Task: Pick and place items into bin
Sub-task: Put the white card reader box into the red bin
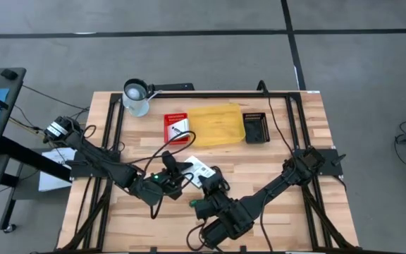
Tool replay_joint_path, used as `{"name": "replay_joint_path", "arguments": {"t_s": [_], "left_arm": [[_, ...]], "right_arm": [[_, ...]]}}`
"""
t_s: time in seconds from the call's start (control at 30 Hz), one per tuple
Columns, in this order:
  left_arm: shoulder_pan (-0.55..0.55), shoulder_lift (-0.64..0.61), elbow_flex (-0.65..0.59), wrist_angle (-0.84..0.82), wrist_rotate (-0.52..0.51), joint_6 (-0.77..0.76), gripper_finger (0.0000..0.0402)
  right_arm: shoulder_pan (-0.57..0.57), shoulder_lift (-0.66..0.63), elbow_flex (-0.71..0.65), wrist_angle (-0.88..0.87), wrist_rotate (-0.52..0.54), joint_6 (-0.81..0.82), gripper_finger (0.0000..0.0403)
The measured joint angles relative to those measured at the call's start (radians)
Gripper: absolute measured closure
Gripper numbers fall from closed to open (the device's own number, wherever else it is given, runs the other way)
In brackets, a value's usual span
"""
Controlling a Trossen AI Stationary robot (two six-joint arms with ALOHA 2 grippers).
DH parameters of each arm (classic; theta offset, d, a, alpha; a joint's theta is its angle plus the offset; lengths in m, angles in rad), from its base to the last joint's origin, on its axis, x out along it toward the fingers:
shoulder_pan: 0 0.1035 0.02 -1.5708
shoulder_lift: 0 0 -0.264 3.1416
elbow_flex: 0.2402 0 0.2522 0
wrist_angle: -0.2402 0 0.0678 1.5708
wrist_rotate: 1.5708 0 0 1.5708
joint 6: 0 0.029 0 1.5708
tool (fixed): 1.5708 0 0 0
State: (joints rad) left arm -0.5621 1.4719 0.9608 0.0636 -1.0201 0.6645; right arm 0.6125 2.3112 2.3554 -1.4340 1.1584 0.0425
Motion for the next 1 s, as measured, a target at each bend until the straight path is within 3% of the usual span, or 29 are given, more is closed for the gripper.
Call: {"name": "replay_joint_path", "arguments": {"t_s": [0.2, 0.5, 0.7, 1.0], "left_arm": [[-0.001, 0.002, -0.002, -0.010, -0.029, -0.003, 0.0365], [-0.001, 0.002, -0.002, -0.032, -0.069, -0.026, 0.0366], [-0.001, 0.002, -0.002, -0.093, -0.102, -0.082, 0.0366], [0.018, -0.002, 0.000, -0.312, -0.308, -0.152, 0.0366]], "right_arm": [[-0.002, 0.000, 0.001, 0.002, 0.001, 0.002, 0.0342], [0.013, -0.001, 0.001, -0.005, 0.001, -0.039, 0.0315], [0.026, -0.001, 0.001, -0.013, -0.006, -0.050, 0.0275], [0.057, -0.001, -0.001, -0.137, -0.026, 0.014, 0.0196]]}}
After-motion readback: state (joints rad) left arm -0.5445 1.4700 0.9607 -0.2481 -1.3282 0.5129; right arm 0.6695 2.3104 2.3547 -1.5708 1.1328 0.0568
